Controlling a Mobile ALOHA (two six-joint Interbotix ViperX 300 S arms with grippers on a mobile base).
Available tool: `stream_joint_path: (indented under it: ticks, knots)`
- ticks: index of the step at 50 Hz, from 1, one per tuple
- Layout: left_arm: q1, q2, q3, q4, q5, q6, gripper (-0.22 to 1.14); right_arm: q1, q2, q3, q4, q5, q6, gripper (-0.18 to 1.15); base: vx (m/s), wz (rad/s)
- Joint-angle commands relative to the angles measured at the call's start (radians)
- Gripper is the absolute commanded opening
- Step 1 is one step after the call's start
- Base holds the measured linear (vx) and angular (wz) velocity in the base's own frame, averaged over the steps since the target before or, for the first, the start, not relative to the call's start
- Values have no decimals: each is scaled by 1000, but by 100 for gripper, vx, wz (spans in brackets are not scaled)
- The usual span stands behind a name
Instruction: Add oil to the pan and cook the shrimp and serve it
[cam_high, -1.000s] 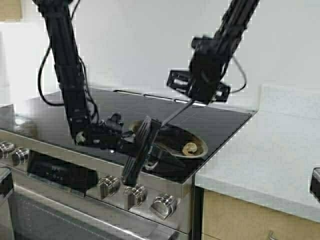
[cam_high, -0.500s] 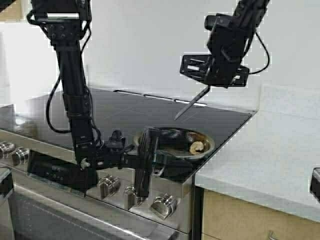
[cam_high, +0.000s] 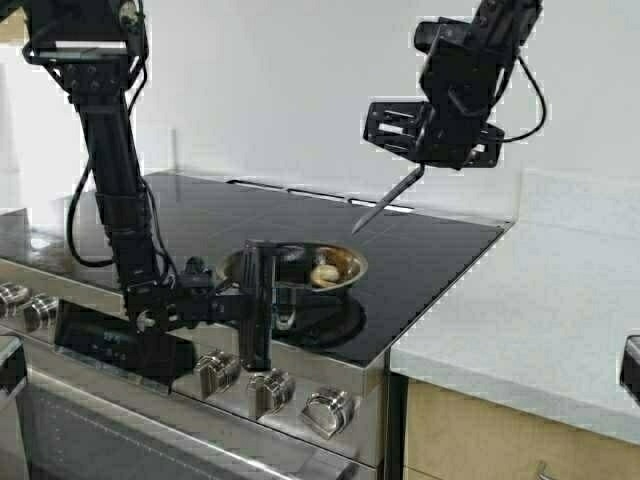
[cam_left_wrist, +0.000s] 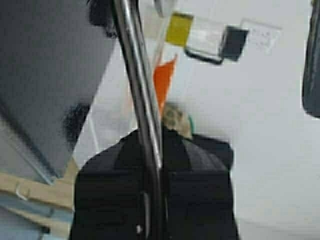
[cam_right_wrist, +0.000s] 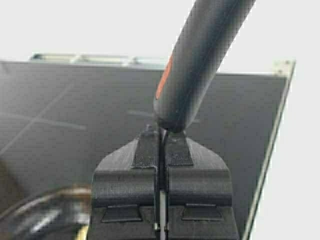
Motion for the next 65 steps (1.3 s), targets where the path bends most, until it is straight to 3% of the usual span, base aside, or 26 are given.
stream_joint_path:
  ticks: [1,32,38,47,49,65]
  knots:
    - [-8,-23,-28,29,-25,-18,4,9,-49,-14,-3,-15,2,7,0,0]
    - [-8,-5,14,32,-26,-14,7,9,-41,-26,0,-15,2,7,0,0]
    - [-8,0,11,32,-26,3,28,9,-43,-28,0,-15,2,7,0,0]
    - [-8,-12,15,31,-20,37,98,9,-41,-25,0,-15,2,7,0,0]
    - [-8,-15,17,29,-15,38,107,9,-43,-25,0,-15,3,7,0,0]
    - [17,-37,64,20,28,87,102,9,-43,-21,0,-15,3,7,0,0]
